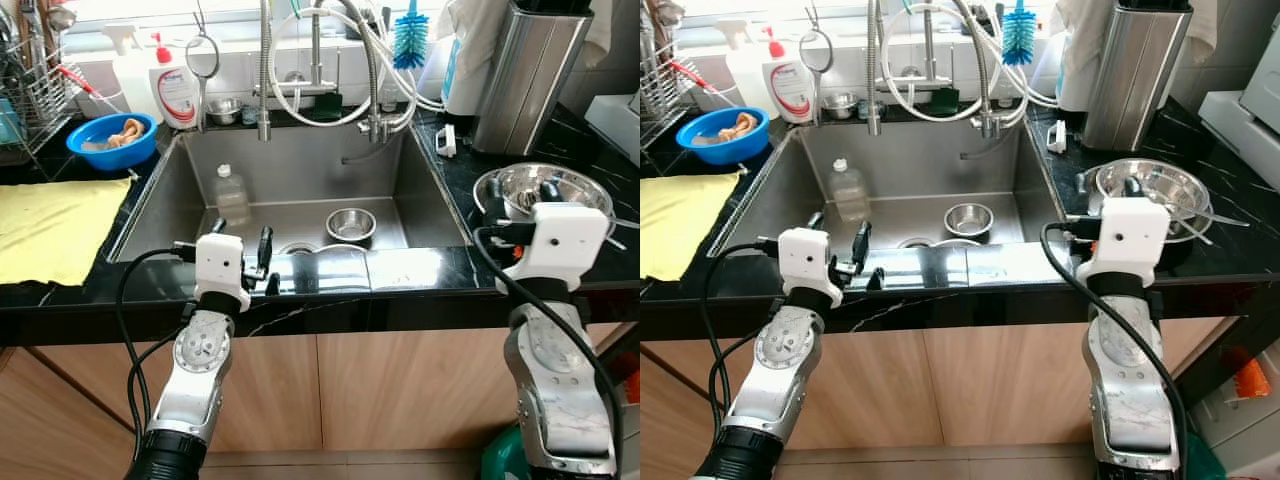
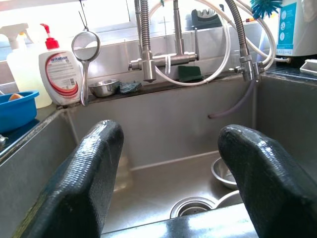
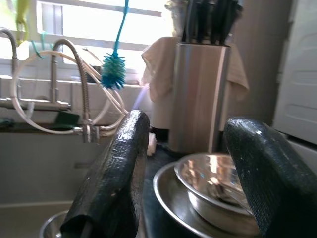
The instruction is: Kitchen organization
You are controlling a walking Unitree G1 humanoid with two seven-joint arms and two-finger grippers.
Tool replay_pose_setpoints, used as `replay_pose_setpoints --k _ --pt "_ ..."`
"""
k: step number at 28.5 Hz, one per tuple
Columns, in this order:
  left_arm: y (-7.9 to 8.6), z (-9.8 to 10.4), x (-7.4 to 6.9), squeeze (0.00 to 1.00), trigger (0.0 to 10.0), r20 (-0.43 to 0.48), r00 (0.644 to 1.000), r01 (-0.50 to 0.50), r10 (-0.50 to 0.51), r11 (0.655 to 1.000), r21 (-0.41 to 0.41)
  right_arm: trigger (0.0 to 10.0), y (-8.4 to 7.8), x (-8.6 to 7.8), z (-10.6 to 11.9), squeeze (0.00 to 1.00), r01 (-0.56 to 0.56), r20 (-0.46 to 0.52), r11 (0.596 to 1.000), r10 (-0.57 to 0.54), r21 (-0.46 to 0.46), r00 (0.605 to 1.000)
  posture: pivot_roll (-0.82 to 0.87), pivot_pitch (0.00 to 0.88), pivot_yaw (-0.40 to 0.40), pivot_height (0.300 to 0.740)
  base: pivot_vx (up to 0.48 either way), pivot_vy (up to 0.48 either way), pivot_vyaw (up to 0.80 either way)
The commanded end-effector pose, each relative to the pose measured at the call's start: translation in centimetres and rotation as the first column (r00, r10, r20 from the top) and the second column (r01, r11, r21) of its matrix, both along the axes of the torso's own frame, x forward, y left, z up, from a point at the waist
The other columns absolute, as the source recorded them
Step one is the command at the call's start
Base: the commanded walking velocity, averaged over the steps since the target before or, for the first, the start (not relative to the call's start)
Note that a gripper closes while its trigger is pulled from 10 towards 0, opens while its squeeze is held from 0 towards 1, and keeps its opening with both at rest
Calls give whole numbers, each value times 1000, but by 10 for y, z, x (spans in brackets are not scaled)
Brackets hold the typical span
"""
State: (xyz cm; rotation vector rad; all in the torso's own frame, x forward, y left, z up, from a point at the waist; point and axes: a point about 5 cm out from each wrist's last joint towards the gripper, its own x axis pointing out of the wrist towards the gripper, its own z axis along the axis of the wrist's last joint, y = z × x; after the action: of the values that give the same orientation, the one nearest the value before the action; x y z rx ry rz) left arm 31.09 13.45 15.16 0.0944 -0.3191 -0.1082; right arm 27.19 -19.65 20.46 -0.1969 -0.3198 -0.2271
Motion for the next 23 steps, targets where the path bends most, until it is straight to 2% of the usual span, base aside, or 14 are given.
replay_pose_setpoints --k 1,5,9,12,18,19,21,22,23 --pt "0 2 1 0 10000 3 1000 0 0 1000 15 10000 -5 -7 1 0 29 -6 1000 -29 -5 1000 -175 0 77 740 0 0 0" --pt "1 2 1 0 10000 2 1000 -2 2 1000 15 10000 -8 -10 0 0 42 -9 999 -42 -12 999 -176 0 79 740 0 0 0" --pt "1 2 2 0 10000 2 1000 -1 1 1000 17 10000 -21 -18 -10 0 105 -56 994 -105 1 993 -178 0 85 740 0 0 0" --pt "0 1 2 0 10000 0 1000 4 -4 1000 19 10000 -29 -15 -11 0 145 -54 983 -139 114 989 -183 0 87 740 0 0 0" --pt "0 1 3 0 10000 -2 1000 3 -3 1000 18 10000 -31 -8 -10 0 148 -61 976 -140 161 988 -181 0 88 740 0 0 0" --pt "1 1 3 0 10000 -2 1000 3 -3 1000 19 10000 -28 -7 -10 1000 130 -61 979 -122 158 991 -180 0 94 740 0 0 0" --pt "1 2 3 0 10000 -2 1000 3 -3 1000 20 10000 -25 -6 -10 1000 120 -63 981 -111 152 992 -181 0 96 740 0 0 0" --pt "2 2 3 0 10000 -1 1000 5 -5 1000 22 10000 -23 -5 -12 933 111 -68 981 -102 157 993 -180 0 98 740 0 0 0" --pt "2 2 3 0 10000 0 1000 6 -6 1000 23 10000 -23 -4 -12 522 110 -70 981 -99 163 993 -179 0 98 740 0 0 0"
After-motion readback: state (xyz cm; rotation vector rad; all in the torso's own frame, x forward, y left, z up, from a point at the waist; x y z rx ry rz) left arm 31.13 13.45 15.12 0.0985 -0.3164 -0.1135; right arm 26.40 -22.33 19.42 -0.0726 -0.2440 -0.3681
